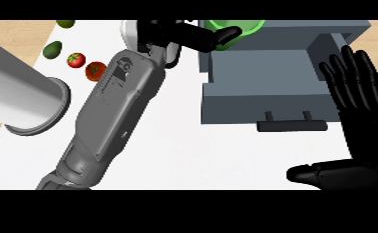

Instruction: Pick up the cup, place it into the drawer and close the drawer

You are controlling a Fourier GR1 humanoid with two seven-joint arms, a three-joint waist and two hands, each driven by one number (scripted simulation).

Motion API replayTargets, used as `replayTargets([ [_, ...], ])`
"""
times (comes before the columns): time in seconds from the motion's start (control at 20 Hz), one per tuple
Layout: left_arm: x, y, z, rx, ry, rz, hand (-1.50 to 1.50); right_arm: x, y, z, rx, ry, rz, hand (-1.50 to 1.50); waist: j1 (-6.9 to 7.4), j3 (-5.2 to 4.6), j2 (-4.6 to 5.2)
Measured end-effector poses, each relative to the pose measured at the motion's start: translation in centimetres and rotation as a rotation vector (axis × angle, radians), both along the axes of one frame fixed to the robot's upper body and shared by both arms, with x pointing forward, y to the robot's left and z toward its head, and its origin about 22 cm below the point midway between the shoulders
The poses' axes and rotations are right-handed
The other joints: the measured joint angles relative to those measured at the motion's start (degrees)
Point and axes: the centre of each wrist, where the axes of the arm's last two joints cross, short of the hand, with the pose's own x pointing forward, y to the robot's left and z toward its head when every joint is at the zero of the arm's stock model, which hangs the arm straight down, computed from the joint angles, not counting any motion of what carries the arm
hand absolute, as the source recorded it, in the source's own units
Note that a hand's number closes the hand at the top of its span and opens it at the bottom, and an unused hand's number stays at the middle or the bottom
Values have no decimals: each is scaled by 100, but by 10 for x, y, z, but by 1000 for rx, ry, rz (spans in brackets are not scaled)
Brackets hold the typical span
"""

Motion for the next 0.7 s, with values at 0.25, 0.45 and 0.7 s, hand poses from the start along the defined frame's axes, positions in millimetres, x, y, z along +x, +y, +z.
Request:
replayTargets([
  [0.25, 9, -23, -6, 28, 29, 17, 150, 4, -2, 5, -10, -2, 5, -150, -64, 0, 14],
  [0.45, 16, -32, -13, 44, 50, 25, 150, 4, -6, 2, -12, -4, 3, -150, -94, 1, 21],
  [0.7, 25, -40, -22, 73, 90, 37, 150, 5, -9, 5, -14, -4, 20, -150, -163, 2, 39],
])
